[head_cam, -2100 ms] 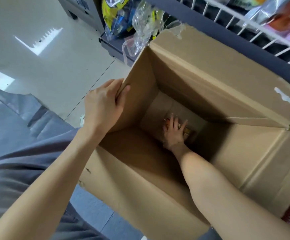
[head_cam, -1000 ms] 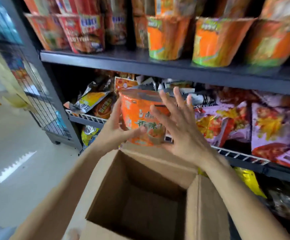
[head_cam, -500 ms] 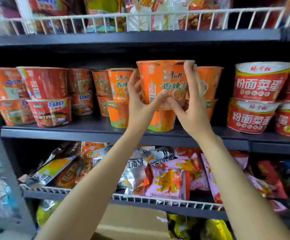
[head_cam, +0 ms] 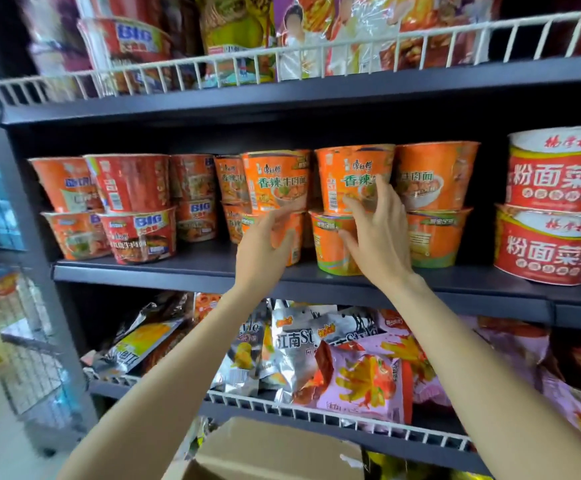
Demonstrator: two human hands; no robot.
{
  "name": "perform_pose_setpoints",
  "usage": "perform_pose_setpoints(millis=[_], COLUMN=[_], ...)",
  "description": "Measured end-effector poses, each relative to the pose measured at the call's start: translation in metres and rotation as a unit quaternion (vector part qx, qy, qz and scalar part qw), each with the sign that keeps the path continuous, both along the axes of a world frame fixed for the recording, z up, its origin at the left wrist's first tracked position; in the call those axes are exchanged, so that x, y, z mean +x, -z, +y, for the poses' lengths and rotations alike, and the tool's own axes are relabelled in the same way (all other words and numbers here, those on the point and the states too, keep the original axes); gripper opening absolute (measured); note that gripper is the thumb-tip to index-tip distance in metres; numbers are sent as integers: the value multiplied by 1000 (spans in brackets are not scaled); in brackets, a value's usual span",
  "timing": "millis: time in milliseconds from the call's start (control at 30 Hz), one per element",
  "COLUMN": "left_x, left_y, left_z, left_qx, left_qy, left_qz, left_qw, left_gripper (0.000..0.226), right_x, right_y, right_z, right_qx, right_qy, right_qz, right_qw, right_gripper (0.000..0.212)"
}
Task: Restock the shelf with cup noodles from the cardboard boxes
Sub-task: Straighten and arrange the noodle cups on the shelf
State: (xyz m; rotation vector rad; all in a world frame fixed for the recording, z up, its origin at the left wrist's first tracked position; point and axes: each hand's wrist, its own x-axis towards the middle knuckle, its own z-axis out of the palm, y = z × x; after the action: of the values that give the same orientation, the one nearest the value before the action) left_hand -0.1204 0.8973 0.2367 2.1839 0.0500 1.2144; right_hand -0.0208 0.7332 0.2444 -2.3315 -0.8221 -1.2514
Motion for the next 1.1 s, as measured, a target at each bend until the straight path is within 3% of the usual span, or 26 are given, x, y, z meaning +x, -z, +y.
perform_pose_setpoints(millis=[100, 233, 467, 600, 700, 833, 967, 1100], left_x=[-22, -44, -37, 3, 38, 84, 113, 121], left_y=[7, 19, 37, 35, 25, 12, 5, 9], left_z=[31, 73, 168, 219, 236, 236, 234, 248], left_qx=[52, 111, 183, 200, 190, 180, 198, 64], left_qy=[-75, -124, -103, -69, -51, -27, -21, 65], left_qz=[20, 29, -13, -32, -16, 12, 21, 1], left_qw=[996, 986, 978, 977, 980, 983, 980, 996], left_gripper=[29, 27, 40, 45, 52, 63, 62, 60], right_x=[-7, -39, -68, -44, -24, -25, -32, -31], right_y=[4, 15, 31, 31, 29, 42, 42, 18], right_z=[5, 32, 142, 216, 235, 242, 257, 296], right_qx=[20, 16, -13, -85, -108, -119, -100, 5], right_qy=[-8, -170, -275, -215, -170, -32, 78, 60], right_qz=[-72, -196, -68, -62, -3, 1, 11, 150], right_qw=[997, 966, 959, 971, 979, 992, 992, 987], right_gripper=[39, 19, 33, 36, 45, 47, 47, 76])
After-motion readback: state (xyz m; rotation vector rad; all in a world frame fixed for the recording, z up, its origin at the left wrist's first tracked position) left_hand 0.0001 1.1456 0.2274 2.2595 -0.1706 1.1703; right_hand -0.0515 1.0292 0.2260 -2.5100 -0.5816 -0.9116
